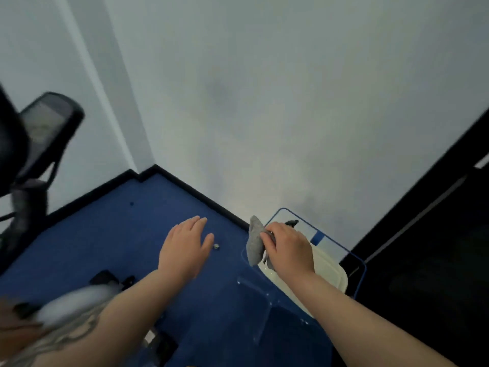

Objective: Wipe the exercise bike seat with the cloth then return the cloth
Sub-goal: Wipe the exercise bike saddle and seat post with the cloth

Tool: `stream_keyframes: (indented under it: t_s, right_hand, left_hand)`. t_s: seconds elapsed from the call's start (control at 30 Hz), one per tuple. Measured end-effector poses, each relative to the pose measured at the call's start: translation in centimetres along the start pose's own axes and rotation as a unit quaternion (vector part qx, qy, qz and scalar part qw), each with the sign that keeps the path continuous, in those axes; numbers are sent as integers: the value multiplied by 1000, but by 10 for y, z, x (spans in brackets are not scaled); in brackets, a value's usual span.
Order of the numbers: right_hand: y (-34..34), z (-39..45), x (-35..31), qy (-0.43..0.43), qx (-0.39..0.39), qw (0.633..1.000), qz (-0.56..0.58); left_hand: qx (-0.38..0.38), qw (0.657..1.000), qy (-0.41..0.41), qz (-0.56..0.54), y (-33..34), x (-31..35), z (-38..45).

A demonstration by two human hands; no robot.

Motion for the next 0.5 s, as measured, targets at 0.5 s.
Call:
stream_keyframes:
  t_s: [0.5]
  right_hand:
    - [66, -83, -287, -309, -91, 945, 57]
  left_hand:
    - [131, 938, -319, -47, -88, -218, -274]
Point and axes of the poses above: each hand's wrist, its own z-axis towards the middle knuckle, its own y-axis out of the palm, x = y × z, the point moved 10 cm from there along z, towards the middle knuckle, and after that the axes turned 4 degrees about -x, right-handed, at the moved point
